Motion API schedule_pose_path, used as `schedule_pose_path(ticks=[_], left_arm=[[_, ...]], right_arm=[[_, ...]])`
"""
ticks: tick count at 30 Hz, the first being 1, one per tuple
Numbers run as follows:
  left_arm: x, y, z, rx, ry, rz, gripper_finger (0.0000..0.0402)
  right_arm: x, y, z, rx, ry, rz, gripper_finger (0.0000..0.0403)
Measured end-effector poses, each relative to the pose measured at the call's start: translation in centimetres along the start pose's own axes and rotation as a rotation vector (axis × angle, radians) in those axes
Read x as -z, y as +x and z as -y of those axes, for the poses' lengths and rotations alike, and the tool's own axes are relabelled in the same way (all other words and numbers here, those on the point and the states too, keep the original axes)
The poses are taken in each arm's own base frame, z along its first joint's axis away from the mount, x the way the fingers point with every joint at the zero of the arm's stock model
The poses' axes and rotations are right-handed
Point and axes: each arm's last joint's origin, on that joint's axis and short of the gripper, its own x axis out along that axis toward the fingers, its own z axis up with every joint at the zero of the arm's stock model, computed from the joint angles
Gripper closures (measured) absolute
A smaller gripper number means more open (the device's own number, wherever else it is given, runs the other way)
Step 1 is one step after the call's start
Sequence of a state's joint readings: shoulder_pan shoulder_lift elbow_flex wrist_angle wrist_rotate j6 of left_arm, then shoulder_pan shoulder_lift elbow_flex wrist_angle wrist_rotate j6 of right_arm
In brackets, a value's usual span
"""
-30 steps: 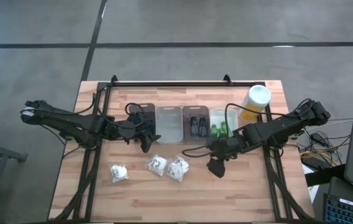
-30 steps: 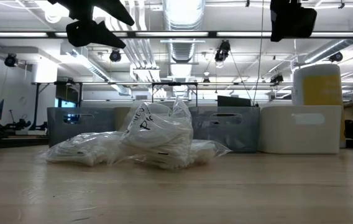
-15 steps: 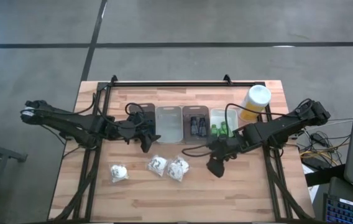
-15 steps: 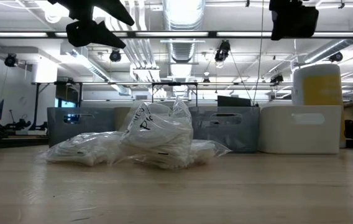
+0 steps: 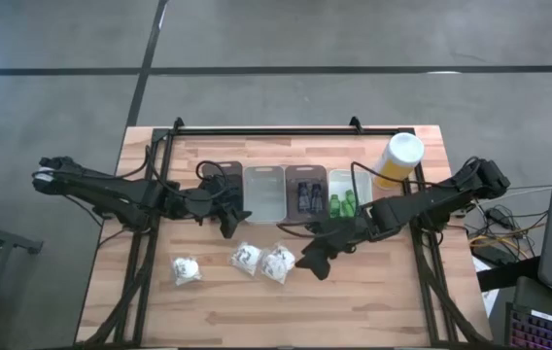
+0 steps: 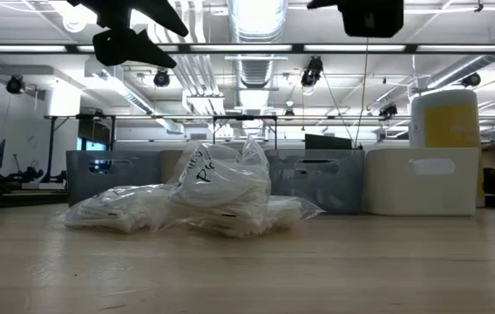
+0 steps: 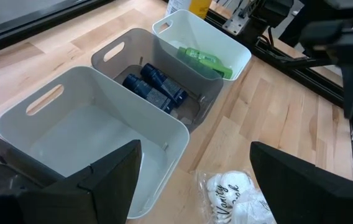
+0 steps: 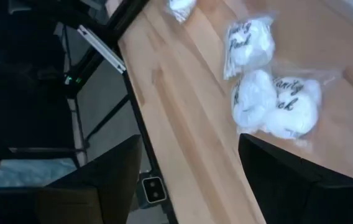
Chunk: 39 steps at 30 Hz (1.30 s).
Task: Pick & Place Travel size toiletries
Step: Put the white cotton pack into the gray bin
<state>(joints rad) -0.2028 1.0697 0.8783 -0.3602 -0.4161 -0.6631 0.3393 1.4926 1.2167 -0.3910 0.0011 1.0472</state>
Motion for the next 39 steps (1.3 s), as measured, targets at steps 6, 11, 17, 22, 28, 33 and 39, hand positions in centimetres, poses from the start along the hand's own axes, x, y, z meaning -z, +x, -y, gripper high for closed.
schedule_pose_path(ticks=[6, 11, 17, 22, 28, 33, 39], left_arm=[[-0.1, 0.0, 0.1, 0.007, -0.016, 0.004, 0.0096], [0.4, -0.1, 0.5, 0.144, -0.018, -0.106, 0.0096], [1.8, -0.7, 1.3, 0.268, 0.001, -0.287, 0.0097], [2.5, -0.6, 0.9, 0.178, 0.013, -0.287, 0.0096], [4.5, -1.2, 0.2, 0.130, -0.030, -0.533, 0.0097], [7.2, -3.3, -0.7, -0.031, -0.018, -0.811, 0.0097], [9.5, -5.8, -0.5, -0.102, 0.100, -0.966, 0.0097]], right_arm=[[0.5, 2.2, 0.6, 0.045, 0.087, -0.029, 0.0128], [0.9, 4.3, 1.1, 0.073, 0.096, -0.049, 0.0122], [0.7, 5.5, 0.9, 0.093, 0.017, -0.055, 0.0128], [0.3, 5.0, 0.7, 0.110, -0.011, -0.026, 0.0148], [0.4, 3.9, 1.1, 0.199, -0.017, -0.053, 0.0161], [0.8, 3.4, 1.6, 0.258, -0.044, -0.098, 0.0149], [0.9, 3.3, 1.7, 0.261, -0.114, -0.121, 0.0117]])
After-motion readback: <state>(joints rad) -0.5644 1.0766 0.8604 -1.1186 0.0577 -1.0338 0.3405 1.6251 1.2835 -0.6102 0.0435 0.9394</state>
